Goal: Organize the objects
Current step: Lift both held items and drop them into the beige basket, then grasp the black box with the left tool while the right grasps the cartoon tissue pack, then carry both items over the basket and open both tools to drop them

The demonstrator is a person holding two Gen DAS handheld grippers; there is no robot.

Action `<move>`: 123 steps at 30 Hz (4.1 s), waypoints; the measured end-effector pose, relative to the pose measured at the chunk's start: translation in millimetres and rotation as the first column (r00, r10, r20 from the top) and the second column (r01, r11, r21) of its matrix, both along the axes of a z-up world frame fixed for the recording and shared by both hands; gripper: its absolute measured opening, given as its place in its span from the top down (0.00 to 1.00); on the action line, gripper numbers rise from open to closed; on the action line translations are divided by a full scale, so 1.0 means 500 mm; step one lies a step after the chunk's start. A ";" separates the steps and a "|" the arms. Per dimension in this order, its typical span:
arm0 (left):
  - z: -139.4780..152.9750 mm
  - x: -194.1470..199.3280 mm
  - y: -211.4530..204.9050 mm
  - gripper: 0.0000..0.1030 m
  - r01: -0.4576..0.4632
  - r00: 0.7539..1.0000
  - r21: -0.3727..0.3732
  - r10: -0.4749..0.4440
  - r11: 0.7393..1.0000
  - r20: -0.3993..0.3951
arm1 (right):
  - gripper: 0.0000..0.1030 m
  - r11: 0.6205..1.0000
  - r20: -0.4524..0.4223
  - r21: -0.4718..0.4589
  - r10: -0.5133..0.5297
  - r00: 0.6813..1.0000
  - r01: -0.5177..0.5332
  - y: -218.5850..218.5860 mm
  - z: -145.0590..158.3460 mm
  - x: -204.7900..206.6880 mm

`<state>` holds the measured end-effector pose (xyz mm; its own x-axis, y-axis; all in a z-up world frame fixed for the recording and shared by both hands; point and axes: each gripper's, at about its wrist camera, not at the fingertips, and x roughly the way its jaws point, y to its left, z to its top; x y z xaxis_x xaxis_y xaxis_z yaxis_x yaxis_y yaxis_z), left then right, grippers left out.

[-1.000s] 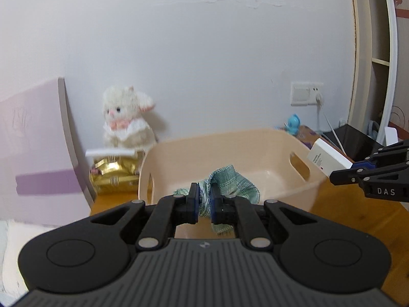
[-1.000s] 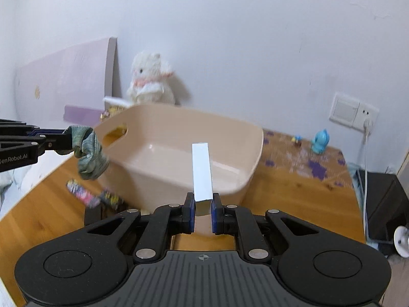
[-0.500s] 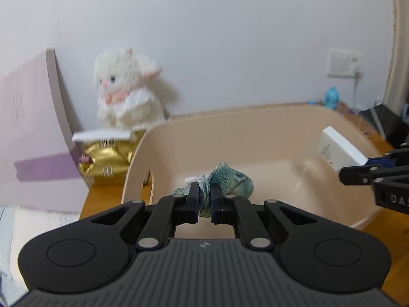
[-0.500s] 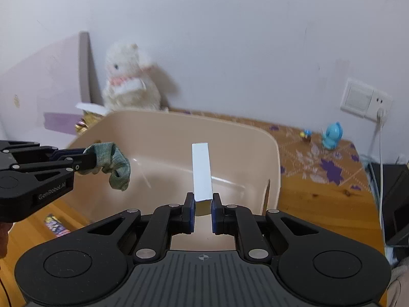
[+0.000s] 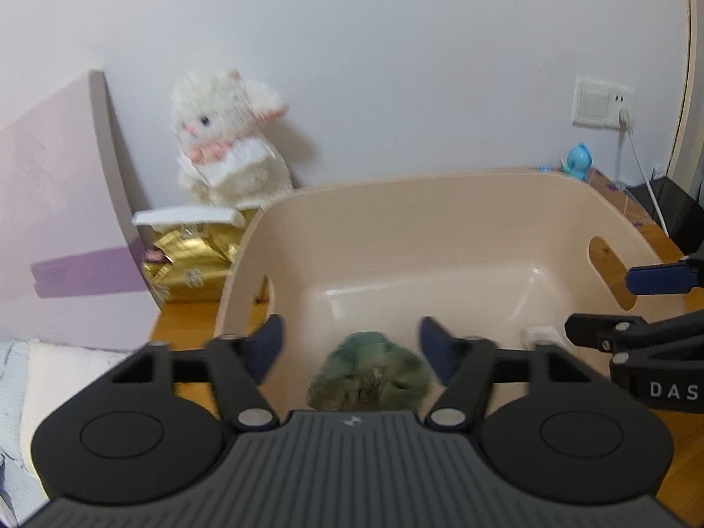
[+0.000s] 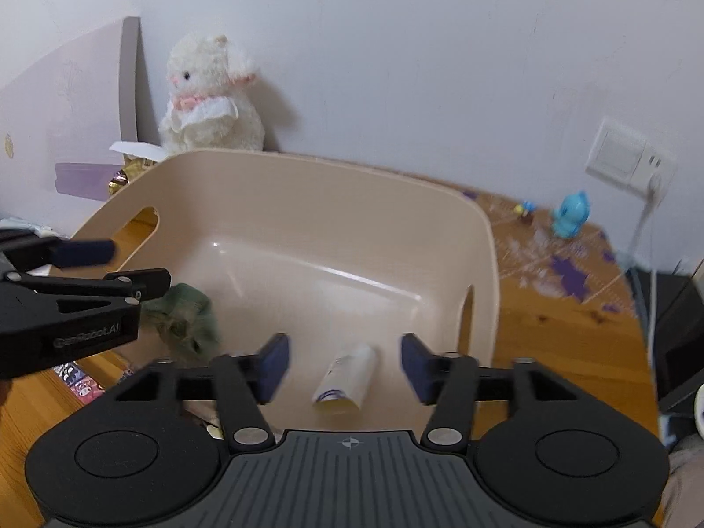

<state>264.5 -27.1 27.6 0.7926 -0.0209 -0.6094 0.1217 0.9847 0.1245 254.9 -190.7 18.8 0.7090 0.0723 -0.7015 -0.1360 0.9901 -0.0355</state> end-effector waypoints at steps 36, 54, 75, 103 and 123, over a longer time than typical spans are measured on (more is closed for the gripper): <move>-0.107 -0.323 0.120 0.10 -0.040 0.998 -0.028 0.038 0.999 -0.045 | 0.00 0.995 -0.001 0.102 0.015 1.000 -0.015 -0.038 -0.055 -0.318; -0.201 -0.297 0.089 0.10 0.048 0.994 -0.011 -0.049 0.999 -0.098 | 0.00 0.996 -0.125 0.075 0.057 0.990 -0.048 0.004 -0.180 -0.281; -0.217 -0.218 0.056 0.10 0.021 0.997 -0.049 -0.024 0.999 -0.070 | 0.00 0.998 -0.075 0.024 0.061 0.995 -0.059 0.053 -0.207 -0.241; -0.204 -0.210 0.070 0.49 0.054 0.995 -0.085 -0.061 0.995 -0.074 | 0.41 0.995 -0.039 0.060 0.079 0.996 -0.076 0.037 -0.187 -0.252; -0.047 -0.279 0.072 0.49 0.099 0.990 -0.057 -0.093 0.993 0.108 | 0.41 0.993 0.146 0.094 0.064 0.987 -0.078 -0.030 -0.029 -0.303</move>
<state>124.8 9.0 4.1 0.8445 -0.1352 -0.5182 0.2053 0.9754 0.0802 103.6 -205.5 4.5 0.7919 0.1902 -0.5803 -0.2069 0.9776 0.0380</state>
